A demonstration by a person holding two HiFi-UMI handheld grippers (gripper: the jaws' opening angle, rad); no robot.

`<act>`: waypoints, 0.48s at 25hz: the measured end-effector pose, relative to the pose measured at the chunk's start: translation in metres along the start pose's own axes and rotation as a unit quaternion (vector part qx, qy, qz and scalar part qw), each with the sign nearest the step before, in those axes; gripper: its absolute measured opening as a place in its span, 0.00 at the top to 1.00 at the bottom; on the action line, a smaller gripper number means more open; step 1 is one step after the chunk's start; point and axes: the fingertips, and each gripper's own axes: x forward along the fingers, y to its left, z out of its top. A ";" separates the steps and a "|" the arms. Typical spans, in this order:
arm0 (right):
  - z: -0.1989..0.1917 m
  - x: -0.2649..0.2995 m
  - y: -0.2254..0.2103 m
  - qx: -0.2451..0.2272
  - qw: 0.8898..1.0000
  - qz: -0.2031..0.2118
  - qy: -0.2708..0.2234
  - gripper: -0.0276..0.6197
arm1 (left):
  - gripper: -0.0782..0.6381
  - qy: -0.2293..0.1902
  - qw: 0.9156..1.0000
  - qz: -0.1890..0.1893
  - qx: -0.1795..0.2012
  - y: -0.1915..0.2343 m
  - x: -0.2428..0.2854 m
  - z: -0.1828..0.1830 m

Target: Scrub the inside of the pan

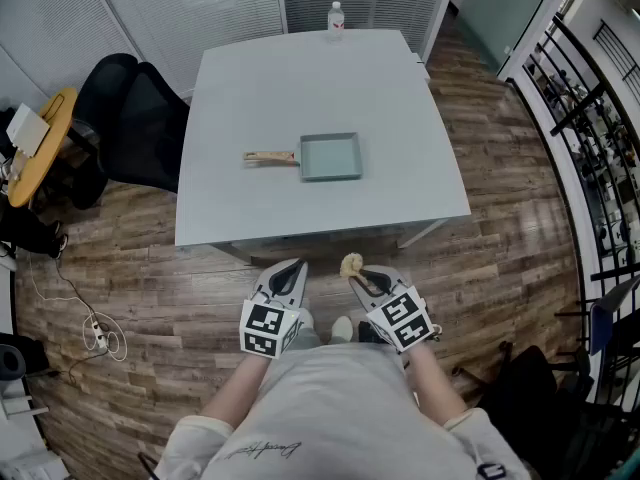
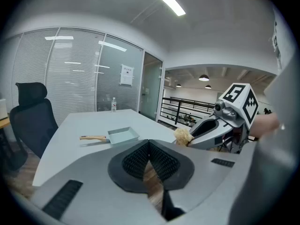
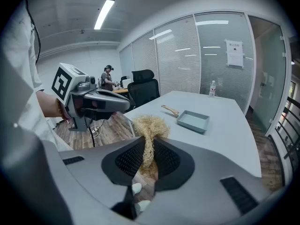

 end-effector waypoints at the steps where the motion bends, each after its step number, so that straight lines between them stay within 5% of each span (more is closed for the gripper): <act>1: 0.000 0.000 0.000 0.000 1.000 0.000 -0.001 0.85 | 0.88 0.000 1.000 -0.001 -0.001 -0.001 0.000 0.000; 12: -0.003 -0.004 0.002 -0.013 1.000 0.008 0.005 0.85 | 0.88 -0.004 1.000 0.005 0.005 -0.005 -0.003 0.004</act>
